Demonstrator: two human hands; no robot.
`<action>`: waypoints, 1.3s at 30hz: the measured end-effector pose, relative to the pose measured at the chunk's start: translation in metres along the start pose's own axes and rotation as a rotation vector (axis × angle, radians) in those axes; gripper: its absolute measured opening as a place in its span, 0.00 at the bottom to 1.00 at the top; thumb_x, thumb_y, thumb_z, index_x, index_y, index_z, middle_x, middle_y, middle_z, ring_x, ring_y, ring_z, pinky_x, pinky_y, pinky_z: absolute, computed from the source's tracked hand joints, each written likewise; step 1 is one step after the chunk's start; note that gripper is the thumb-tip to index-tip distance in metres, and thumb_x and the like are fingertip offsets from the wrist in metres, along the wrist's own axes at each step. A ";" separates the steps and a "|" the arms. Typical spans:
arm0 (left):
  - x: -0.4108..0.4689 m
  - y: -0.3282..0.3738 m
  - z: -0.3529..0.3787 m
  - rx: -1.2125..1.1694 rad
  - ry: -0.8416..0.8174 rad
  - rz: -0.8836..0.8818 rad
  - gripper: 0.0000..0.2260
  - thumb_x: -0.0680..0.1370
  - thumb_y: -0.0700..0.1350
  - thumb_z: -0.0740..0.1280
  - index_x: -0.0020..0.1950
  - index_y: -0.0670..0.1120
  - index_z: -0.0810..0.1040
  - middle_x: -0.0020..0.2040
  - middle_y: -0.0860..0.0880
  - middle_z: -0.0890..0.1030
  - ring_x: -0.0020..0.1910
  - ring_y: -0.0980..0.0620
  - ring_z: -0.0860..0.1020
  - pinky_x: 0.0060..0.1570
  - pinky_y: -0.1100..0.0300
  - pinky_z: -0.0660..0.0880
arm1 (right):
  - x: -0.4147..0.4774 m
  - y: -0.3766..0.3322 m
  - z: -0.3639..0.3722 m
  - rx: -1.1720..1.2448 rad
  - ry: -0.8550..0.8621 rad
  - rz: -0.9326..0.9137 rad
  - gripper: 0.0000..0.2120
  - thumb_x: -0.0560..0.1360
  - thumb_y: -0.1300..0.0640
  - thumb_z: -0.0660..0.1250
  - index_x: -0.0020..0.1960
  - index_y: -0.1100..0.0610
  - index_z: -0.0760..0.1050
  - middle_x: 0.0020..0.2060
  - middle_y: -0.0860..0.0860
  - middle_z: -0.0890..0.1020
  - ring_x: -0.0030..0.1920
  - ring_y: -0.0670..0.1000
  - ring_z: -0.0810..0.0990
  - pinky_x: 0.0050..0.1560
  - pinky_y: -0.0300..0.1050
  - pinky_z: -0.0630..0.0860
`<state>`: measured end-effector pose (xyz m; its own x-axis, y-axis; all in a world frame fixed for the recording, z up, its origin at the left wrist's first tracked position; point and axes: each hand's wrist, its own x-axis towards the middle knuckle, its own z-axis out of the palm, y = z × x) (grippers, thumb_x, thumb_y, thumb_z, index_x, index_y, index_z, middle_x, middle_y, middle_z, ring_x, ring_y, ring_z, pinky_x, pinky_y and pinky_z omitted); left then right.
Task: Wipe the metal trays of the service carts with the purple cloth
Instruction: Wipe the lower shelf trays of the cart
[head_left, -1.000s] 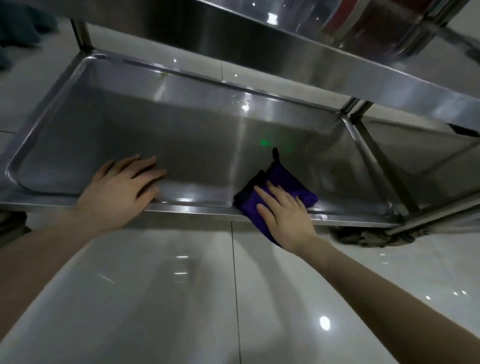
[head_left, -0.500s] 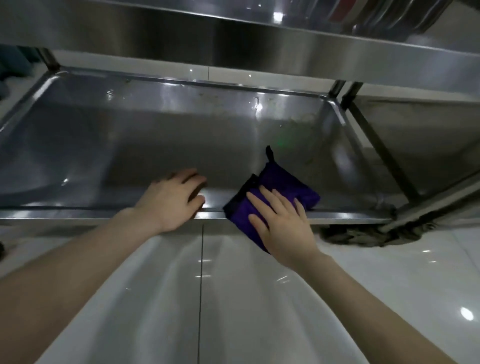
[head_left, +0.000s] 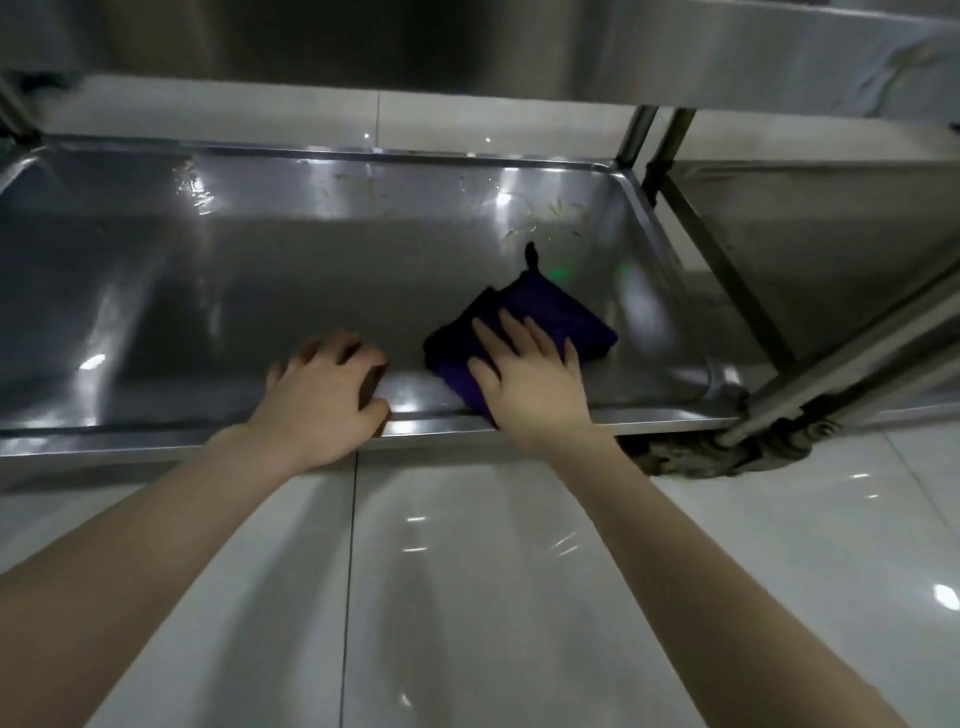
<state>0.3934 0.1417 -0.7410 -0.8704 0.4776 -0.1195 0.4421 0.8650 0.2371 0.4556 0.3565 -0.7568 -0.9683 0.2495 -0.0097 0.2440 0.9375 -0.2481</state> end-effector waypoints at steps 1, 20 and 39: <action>0.001 0.004 0.000 -0.005 0.012 0.018 0.22 0.74 0.55 0.65 0.67 0.56 0.68 0.71 0.49 0.63 0.69 0.41 0.63 0.65 0.38 0.64 | -0.028 0.006 -0.001 -0.022 0.044 -0.019 0.24 0.81 0.41 0.49 0.76 0.42 0.59 0.76 0.47 0.61 0.76 0.52 0.57 0.74 0.60 0.51; 0.023 0.050 0.029 0.008 0.042 0.039 0.22 0.78 0.60 0.58 0.72 0.68 0.60 0.77 0.54 0.54 0.76 0.44 0.49 0.68 0.28 0.51 | -0.019 0.077 -0.021 -0.019 0.038 0.124 0.24 0.81 0.41 0.51 0.77 0.41 0.55 0.78 0.47 0.57 0.77 0.52 0.54 0.75 0.60 0.49; 0.020 0.051 0.027 0.032 0.021 0.042 0.22 0.78 0.61 0.56 0.73 0.68 0.57 0.77 0.54 0.53 0.77 0.45 0.47 0.68 0.29 0.51 | -0.049 0.115 -0.036 -0.095 0.077 0.270 0.24 0.82 0.44 0.51 0.77 0.44 0.56 0.77 0.50 0.58 0.77 0.54 0.56 0.75 0.59 0.50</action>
<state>0.4041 0.1992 -0.7577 -0.8552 0.5106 -0.0894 0.4848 0.8489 0.2106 0.5328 0.4609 -0.7496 -0.8618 0.5071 0.0111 0.4995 0.8523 -0.1551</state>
